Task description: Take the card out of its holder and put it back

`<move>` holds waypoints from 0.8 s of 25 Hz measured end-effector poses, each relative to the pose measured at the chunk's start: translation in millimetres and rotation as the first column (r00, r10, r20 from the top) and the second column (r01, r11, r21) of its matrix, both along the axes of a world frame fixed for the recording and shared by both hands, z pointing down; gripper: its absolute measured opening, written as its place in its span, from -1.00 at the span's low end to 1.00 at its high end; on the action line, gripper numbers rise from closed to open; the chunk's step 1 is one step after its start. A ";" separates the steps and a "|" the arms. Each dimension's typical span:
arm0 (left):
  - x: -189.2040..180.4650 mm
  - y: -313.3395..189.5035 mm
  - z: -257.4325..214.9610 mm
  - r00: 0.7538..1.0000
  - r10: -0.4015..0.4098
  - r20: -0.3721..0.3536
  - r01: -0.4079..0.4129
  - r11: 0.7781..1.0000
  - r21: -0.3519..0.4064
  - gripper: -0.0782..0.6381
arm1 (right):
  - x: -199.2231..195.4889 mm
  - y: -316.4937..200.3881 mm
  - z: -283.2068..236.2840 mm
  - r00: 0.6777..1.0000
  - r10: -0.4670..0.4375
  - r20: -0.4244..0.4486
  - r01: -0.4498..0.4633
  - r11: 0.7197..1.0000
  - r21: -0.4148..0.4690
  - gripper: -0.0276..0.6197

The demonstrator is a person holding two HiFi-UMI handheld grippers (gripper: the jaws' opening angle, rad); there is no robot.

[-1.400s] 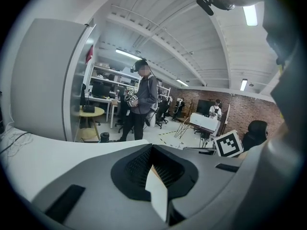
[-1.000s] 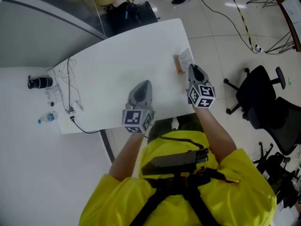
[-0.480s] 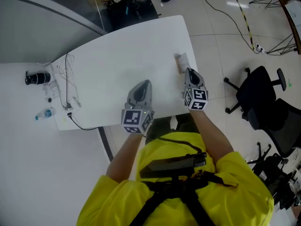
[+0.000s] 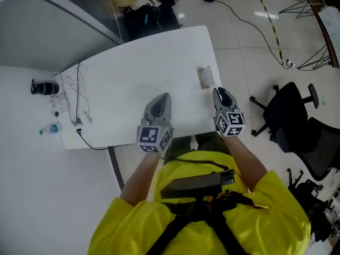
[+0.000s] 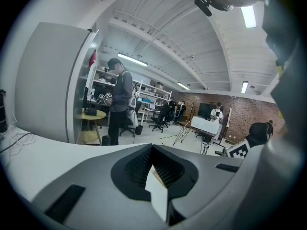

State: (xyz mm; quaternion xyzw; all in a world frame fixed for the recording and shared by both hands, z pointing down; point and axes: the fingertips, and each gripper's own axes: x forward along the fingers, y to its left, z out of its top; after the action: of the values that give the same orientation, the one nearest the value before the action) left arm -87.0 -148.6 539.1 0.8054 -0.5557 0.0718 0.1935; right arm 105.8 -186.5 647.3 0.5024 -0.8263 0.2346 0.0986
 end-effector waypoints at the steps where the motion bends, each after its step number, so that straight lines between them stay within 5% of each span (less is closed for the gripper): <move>1: -1.5 1.4 -5.9 1.000 0.000 0.000 0.000 1.000 0.010 -0.78 | 3.9 5.6 -12.4 1.000 -0.010 0.009 0.010 1.000 0.006 -0.66; 9: -14.6 13.8 -63.8 0.999 -0.028 -0.031 0.031 0.994 0.104 -0.78 | 34.6 20.8 -156.7 0.994 0.016 0.107 -0.031 0.989 0.144 -0.90; 20: -14.3 22.1 -112.3 0.999 -0.021 -0.043 0.029 0.981 0.190 -0.78 | 25.3 21.8 -216.8 0.992 -0.022 0.128 -0.013 0.964 0.267 -0.91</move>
State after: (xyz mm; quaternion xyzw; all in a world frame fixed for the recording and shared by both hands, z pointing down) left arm -101.3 -126.5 426.8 0.8144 -0.5660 -0.0003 0.1278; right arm 131.1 -164.7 430.5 0.4931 -0.8561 0.1527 -0.0234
